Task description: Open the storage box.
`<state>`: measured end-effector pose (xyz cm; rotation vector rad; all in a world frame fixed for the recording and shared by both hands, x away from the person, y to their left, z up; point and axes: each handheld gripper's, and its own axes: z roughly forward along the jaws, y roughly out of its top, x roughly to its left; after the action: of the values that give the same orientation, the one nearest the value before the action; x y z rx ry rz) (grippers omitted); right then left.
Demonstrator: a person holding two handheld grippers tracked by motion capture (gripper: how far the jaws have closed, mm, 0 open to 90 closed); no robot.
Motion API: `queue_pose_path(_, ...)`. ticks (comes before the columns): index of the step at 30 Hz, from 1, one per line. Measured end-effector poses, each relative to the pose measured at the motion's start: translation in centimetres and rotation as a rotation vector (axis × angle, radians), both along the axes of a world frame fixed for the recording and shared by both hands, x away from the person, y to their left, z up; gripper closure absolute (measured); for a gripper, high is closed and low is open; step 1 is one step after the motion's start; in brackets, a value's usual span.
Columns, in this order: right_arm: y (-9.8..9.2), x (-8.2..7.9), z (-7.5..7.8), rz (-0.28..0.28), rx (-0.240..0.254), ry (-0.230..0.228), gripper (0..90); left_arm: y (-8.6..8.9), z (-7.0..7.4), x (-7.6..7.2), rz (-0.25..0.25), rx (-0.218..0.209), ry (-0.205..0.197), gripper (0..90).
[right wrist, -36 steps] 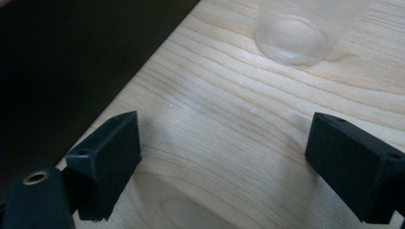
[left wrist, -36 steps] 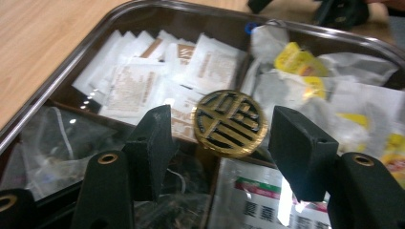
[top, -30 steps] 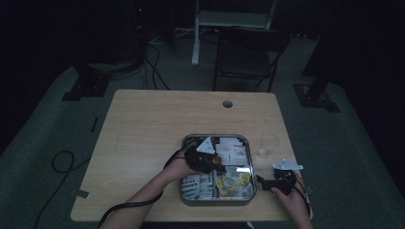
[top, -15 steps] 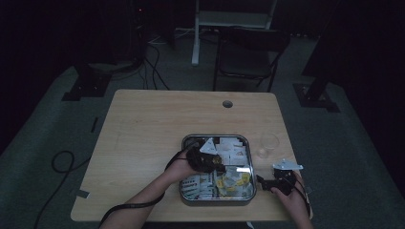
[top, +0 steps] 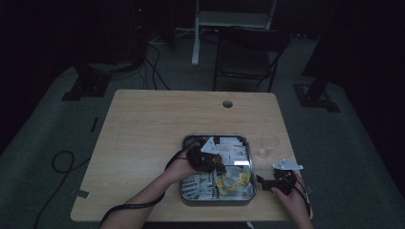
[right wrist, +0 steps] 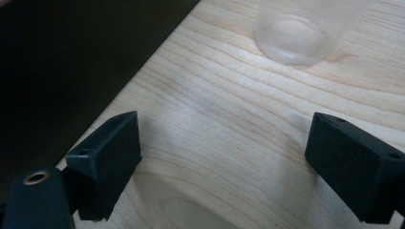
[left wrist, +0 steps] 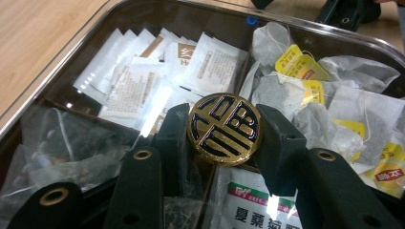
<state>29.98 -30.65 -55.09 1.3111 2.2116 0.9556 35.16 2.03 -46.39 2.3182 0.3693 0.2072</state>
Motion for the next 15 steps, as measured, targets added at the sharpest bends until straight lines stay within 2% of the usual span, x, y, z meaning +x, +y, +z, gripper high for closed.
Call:
queue_pose_path(5, 0.0, 0.0, 0.0, -0.001, 0.001, 0.001, 11.2, 0.5, 1.1, 0.0, 0.023, -0.022, -0.004, 59.4)
queue_pose_path(10, 0.0, 0.0, 0.0, 0.000, 0.000, 0.001, 11.2, 1.3, 2.1, 0.1, 0.035, -0.030, -0.036, 59.4)
queue_pose_path(15, 0.0, 0.0, 0.0, -0.001, 0.000, 0.002, 11.2, 2.5, 3.2, 0.3, 0.084, -0.052, -0.067, 59.4)
